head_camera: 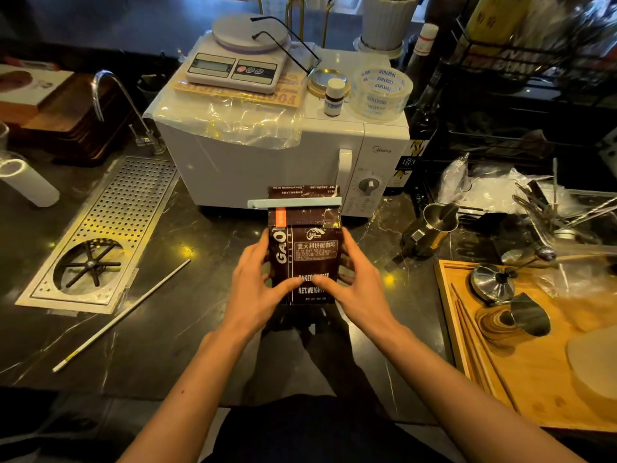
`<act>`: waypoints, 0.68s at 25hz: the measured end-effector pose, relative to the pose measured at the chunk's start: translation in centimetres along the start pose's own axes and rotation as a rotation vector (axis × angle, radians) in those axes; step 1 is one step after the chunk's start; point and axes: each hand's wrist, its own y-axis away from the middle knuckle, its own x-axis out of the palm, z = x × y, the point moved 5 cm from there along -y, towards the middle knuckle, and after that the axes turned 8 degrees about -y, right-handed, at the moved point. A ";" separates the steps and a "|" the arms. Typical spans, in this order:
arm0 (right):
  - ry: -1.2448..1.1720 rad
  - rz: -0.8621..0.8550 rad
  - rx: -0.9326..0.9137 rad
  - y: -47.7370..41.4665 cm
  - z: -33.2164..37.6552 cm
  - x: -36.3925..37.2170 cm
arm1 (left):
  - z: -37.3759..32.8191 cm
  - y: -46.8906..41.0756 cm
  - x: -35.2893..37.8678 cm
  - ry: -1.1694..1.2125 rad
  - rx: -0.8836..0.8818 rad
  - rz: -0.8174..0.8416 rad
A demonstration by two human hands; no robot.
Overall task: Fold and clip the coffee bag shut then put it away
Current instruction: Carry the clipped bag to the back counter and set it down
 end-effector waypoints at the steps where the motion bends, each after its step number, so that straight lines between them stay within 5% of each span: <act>1: 0.003 -0.015 -0.037 -0.6 1.1 -0.2 | -0.8 -0.6 -0.6 -0.012 0.027 -0.019; 10: -0.034 -0.227 -0.239 -3.6 10.4 -2.9 | -8.8 -4.8 -6.8 -0.042 0.282 -0.185; 17: -0.043 -0.344 -0.292 -2.9 14.2 -2.8 | -11.7 -5.8 -9.1 0.038 0.355 -0.143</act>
